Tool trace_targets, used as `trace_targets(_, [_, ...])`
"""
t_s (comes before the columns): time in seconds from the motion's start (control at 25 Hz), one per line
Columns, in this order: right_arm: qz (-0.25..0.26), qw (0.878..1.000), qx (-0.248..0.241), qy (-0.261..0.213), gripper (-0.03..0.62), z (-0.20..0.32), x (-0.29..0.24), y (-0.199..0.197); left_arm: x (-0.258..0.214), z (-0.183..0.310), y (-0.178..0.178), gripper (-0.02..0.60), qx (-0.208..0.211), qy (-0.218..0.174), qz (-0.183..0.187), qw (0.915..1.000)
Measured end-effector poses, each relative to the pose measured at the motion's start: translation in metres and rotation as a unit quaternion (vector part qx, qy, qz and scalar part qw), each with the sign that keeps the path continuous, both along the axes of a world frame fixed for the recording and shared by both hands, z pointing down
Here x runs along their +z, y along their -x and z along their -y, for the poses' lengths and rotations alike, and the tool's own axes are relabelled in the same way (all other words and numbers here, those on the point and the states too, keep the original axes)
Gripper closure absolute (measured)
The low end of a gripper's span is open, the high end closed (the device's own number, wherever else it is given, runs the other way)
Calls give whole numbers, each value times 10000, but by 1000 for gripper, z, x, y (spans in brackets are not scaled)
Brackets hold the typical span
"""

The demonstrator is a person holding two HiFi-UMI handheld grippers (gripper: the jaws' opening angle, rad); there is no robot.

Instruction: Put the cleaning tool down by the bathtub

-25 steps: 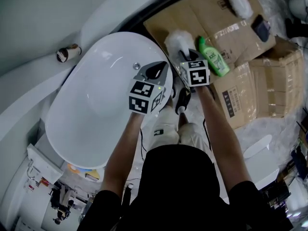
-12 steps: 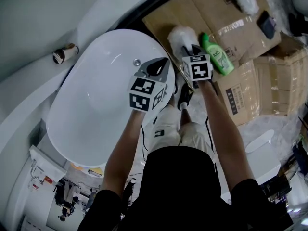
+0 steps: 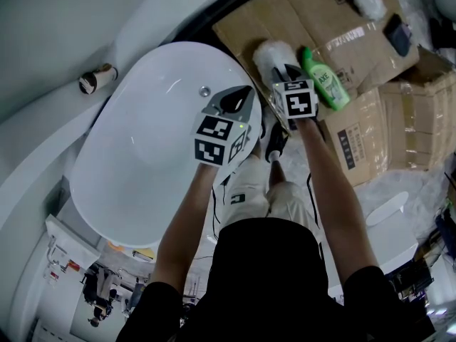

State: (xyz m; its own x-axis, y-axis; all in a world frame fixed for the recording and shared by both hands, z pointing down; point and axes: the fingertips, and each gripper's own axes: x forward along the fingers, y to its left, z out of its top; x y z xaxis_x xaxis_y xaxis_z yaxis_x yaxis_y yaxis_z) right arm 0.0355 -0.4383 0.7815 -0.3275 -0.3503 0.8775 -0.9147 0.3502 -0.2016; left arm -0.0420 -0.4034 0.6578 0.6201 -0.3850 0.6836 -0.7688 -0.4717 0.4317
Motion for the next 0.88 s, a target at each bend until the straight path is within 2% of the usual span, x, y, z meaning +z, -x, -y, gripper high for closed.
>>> trace_targets(0.44, [-23, 9999, 24, -99, 500, -1, -6, -4, -1, -12, -5, 584, 87, 34, -5, 10000])
trace_targets(0.88, [-189, 9997, 25, -145, 473, -7, -9, -11, -4, -19, 1, 584, 64, -42, 59, 10000])
